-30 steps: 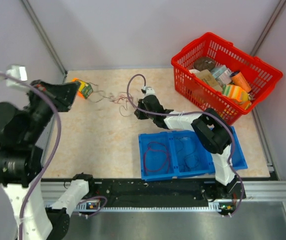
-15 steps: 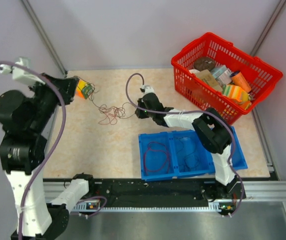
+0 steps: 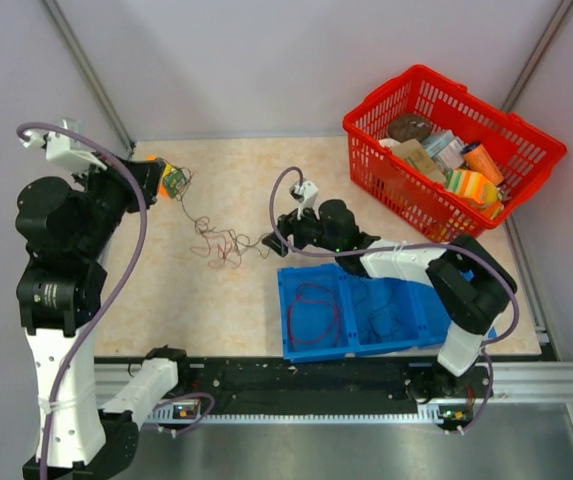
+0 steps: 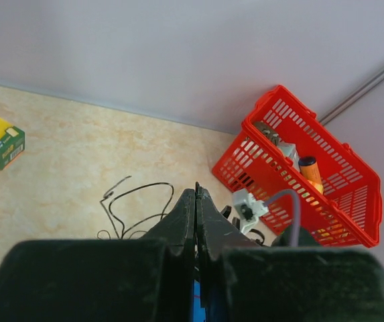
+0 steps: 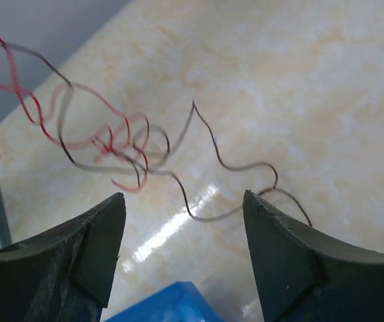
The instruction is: Untangle the cables
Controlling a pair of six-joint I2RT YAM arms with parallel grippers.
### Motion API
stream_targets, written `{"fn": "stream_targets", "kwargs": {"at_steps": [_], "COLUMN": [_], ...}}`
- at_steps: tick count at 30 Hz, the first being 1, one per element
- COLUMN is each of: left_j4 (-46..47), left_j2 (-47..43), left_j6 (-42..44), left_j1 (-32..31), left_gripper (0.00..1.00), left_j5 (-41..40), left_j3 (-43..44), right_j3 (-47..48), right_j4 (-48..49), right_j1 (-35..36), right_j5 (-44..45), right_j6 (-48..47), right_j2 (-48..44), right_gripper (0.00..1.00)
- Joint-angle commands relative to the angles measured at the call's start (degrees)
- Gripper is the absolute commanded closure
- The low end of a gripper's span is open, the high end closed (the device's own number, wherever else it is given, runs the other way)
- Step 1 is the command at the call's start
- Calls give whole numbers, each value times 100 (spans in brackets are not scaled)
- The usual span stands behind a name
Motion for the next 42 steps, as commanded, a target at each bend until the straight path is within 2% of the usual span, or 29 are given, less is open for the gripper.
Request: {"fn": "stream_targets", "kwargs": {"at_steps": [1, 5, 7, 12, 16, 18, 22, 24, 27, 28, 29, 30, 32, 35, 38, 40, 42], "left_j4": [430, 561, 649, 650, 667, 711, 1000, 1124, 1159, 1133, 1124, 1081, 958, 607, -42, -272, -352], "left_j2": [160, 161, 143, 73, 29, 20, -68, -77, -77, -85, -94, -103, -121, -156, -191, -226, -252], "left_j6": [-89, -194, -282, -326, -353, -449, -852, -1055, -1187, -1196, -1188, -1153, -1022, -670, -144, 94, 244], "left_j1": [-21, -21, -21, -21, -21, -21, -21, -21, -21, -21, -21, -21, -21, -21, -90, -240, -363], "left_gripper": [100, 100, 100, 100, 100, 100, 100, 100, 100, 100, 100, 100, 100, 100, 100, 100, 100], "left_j5": [241, 338, 460, 531, 522, 540, 838, 1040, 1138, 1129, 1103, 1050, 884, 375, -679, -1565, -2095], "left_j3": [-154, -329, -487, -559, -427, -383, -418, -400, -252, -207, -155, -93, 91, 582, 1486, 1962, 2227], "right_j3": [-77, 1, 395, 1328, 1461, 1548, 1838, 1987, 2321, 2331, 2288, 2226, 2112, 2225, 2401, 2375, 2384], "right_j4": [1446, 1719, 1667, 1342, 1596, 1422, 964, 929, 823, 849, 902, 928, 815, -262, -1538, -1847, -2068], "right_j1": [138, 568, 727, 780, 885, 973, 1018, 1000, 1000, 983, 983, 957, 895, 658, 324, 192, 95], "right_j5": [-1063, -1080, -1088, -1159, -1273, -1064, 86, 334, 326, 361, 422, 580, 966, 1923, 2540, 2856, 2989], "right_j6": [-531, -611, -567, -260, 127, 110, 215, 233, 373, 461, 531, 601, 768, 1172, 1472, 1437, 1437], "right_j2": [-475, -466, -265, 412, 799, 939, 1212, 1353, 1537, 1581, 1590, 1591, 1547, 1485, 1494, 1485, 1450], "right_gripper": [29, 27, 25, 25, 28, 30, 34, 37, 45, 52, 64, 80, 100, 100, 100, 100, 100]}}
